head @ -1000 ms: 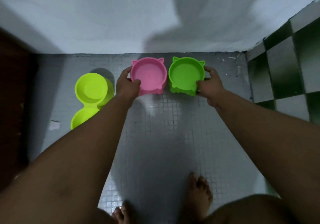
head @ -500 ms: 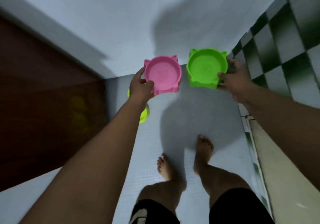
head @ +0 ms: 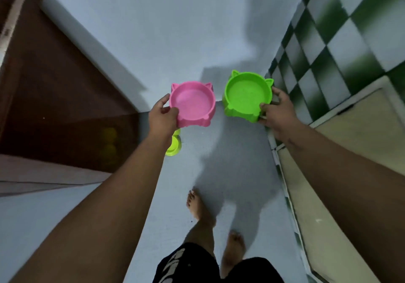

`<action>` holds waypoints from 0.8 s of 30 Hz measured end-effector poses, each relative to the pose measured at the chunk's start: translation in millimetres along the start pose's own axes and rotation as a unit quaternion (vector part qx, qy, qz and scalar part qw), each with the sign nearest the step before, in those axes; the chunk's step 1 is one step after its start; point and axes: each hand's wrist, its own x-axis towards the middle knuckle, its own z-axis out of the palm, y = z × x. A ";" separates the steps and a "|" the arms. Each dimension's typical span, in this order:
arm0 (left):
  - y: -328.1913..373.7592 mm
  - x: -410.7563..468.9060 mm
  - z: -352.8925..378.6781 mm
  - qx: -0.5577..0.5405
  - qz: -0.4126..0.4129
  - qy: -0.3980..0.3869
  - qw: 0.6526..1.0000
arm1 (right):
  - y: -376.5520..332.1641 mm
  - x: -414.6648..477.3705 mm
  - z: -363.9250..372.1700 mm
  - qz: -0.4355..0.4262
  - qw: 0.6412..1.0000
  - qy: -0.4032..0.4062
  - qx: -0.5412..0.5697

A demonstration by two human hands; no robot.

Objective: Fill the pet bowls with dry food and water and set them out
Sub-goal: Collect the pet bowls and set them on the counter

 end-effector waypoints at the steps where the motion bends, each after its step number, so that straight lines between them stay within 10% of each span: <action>1: -2.1 -17.2 -1.2 -0.003 0.002 0.001 1.000 | -2.7 -15.9 -8.7 -0.004 1.000 -0.004 0.002; 24: -60.5 -335.8 -80.2 0.024 0.046 -0.162 0.985 | 94.6 -379.5 -171.2 -0.067 0.983 0.167 0.041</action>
